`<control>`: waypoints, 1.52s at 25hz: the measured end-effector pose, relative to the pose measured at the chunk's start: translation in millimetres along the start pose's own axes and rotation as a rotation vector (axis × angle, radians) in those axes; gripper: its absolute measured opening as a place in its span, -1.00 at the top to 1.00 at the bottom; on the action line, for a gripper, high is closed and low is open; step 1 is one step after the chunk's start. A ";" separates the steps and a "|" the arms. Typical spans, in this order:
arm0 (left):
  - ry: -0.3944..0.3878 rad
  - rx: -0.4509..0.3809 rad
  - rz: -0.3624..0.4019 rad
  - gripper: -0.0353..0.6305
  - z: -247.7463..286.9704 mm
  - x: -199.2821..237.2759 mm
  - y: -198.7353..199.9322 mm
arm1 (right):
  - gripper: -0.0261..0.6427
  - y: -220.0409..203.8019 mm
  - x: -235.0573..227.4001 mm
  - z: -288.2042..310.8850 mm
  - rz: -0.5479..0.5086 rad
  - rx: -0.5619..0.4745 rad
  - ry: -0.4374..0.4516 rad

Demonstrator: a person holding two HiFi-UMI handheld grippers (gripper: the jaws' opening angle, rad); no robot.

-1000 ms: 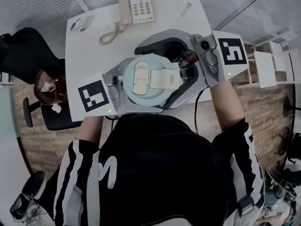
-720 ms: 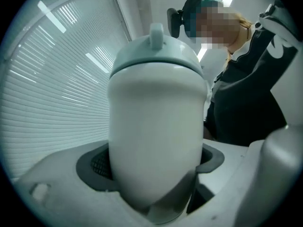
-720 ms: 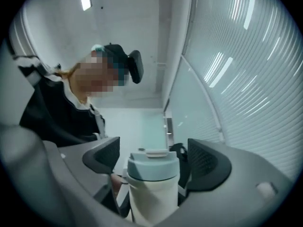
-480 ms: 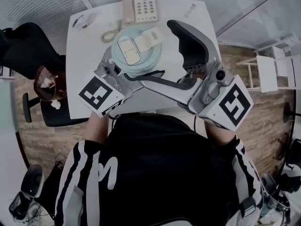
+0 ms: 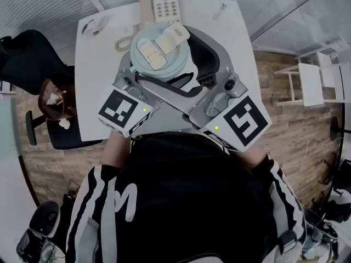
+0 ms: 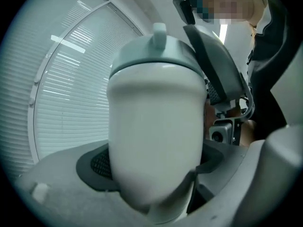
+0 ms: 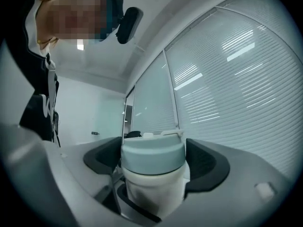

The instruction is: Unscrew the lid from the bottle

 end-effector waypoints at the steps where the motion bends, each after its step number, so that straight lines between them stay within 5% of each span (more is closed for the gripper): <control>1: -0.014 0.007 0.005 -0.46 -1.3 -2.1 -0.3 | -0.32 0.8 2.0 -0.8 0.001 -0.005 0.025; 6: -0.157 0.053 0.012 -0.46 -8.0 -17.1 -2.0 | -0.32 7.1 8.1 -7.4 0.069 -0.059 0.212; 19: -0.566 0.204 0.004 -0.46 -21.4 -70.6 -22.5 | -0.33 14.1 24.4 -38.3 0.165 -0.163 0.884; 30: -0.708 0.286 0.004 -0.46 -28.6 -100.2 -38.1 | -0.33 15.1 37.5 -59.1 0.195 -0.228 1.247; 34: -0.710 0.230 -0.032 -0.46 -26.3 -102.3 -33.8 | -0.34 18.7 32.8 -56.7 0.247 -0.264 1.227; 38: -0.620 0.152 -0.069 -0.46 -24.2 -86.1 -22.1 | -0.37 24.3 12.4 -45.4 0.212 -0.283 0.937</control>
Point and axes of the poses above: the fingertips, and each gripper's own axes: z forward along the fingers, x to its left, y out of its top, the point moved 2 cm from there along -z, backward along the fingers, and after that the axes turned 15 degrees about -z, right-handed, at the moved point
